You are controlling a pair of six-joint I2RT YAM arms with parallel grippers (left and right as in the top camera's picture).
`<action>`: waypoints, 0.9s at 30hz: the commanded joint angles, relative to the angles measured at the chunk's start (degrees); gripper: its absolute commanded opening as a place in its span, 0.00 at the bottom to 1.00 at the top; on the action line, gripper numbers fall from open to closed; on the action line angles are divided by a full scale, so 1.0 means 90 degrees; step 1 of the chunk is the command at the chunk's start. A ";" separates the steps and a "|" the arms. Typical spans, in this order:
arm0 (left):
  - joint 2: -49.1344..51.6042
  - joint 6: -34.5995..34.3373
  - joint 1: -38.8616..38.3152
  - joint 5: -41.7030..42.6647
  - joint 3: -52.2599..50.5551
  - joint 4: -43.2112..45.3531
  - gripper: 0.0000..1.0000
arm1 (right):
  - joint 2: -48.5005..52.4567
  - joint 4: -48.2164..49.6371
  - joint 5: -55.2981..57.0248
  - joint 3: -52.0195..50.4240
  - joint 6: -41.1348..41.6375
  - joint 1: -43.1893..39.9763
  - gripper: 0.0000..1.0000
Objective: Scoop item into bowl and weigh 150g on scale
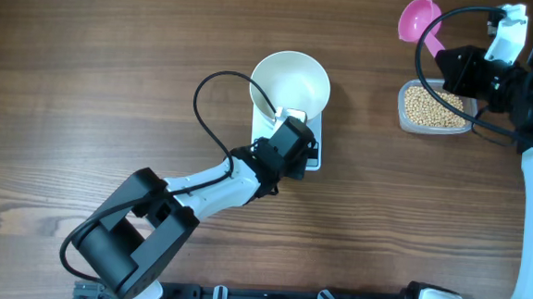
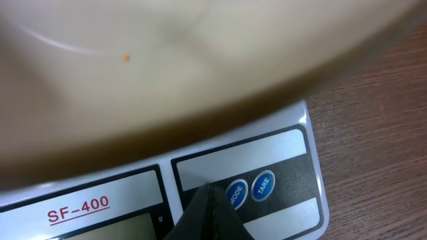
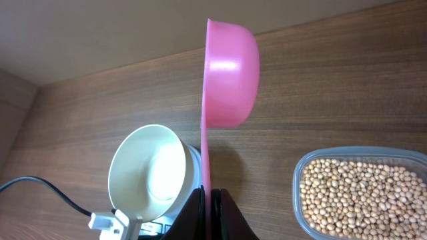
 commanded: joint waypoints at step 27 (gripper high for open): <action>0.0172 0.0032 0.0029 -0.0160 -0.0041 -0.0090 0.04 | -0.0024 -0.0061 0.0061 -0.0002 -0.0141 -0.0022 0.04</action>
